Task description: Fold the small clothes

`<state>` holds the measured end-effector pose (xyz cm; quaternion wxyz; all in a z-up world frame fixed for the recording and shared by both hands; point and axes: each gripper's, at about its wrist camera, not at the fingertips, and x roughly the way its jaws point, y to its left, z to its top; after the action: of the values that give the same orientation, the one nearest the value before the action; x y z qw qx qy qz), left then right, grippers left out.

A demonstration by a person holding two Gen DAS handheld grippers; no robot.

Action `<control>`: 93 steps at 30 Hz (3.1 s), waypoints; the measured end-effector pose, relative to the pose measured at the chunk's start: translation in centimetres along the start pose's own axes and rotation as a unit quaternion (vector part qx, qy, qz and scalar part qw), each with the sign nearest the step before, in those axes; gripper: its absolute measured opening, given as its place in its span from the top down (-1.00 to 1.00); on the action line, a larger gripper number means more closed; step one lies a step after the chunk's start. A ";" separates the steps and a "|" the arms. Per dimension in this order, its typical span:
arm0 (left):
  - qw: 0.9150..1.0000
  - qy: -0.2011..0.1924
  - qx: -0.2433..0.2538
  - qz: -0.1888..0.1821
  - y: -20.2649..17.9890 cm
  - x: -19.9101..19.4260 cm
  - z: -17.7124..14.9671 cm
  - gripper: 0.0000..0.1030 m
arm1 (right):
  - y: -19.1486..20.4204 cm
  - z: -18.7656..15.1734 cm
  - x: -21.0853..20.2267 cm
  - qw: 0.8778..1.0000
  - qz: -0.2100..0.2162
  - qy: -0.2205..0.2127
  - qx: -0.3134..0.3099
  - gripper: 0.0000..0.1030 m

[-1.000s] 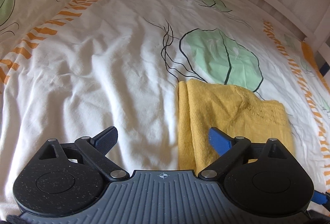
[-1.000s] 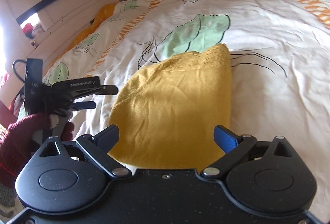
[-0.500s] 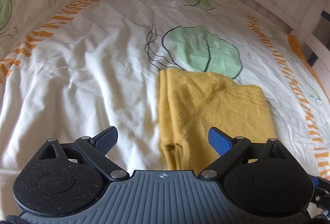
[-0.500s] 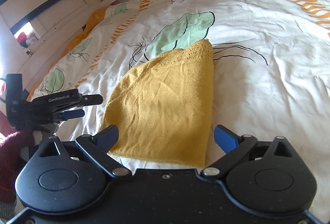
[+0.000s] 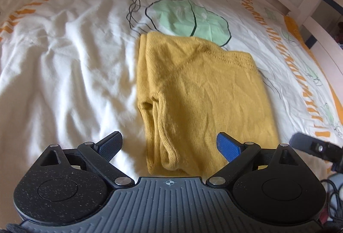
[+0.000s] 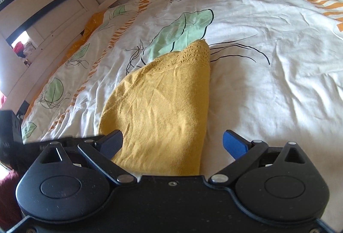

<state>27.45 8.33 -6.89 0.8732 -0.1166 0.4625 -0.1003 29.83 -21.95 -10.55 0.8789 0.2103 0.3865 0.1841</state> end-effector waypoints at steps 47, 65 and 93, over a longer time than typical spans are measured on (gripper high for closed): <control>0.978 0.019 -0.140 -0.154 1.3 4.8 1.3 -0.46 | -4.8 8.2 12.4 0.981 0.189 0.039 0.029 -0.96; 0.957 0.072 -0.150 -0.239 -0.4 1.4 -1.1 0.71 | -3.4 6.3 6.0 0.990 0.116 0.063 0.055 0.19; 0.996 0.022 0.019 -0.086 -7.3 -7.4 -16.1 0.49 | -3.0 -5.0 -7.2 0.994 -0.085 -0.032 -0.061 -0.19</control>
<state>9.51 1.73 -7.65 0.8527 -0.1374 0.4682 -0.1866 21.94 -26.86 -10.84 0.9146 0.1281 0.3627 0.1251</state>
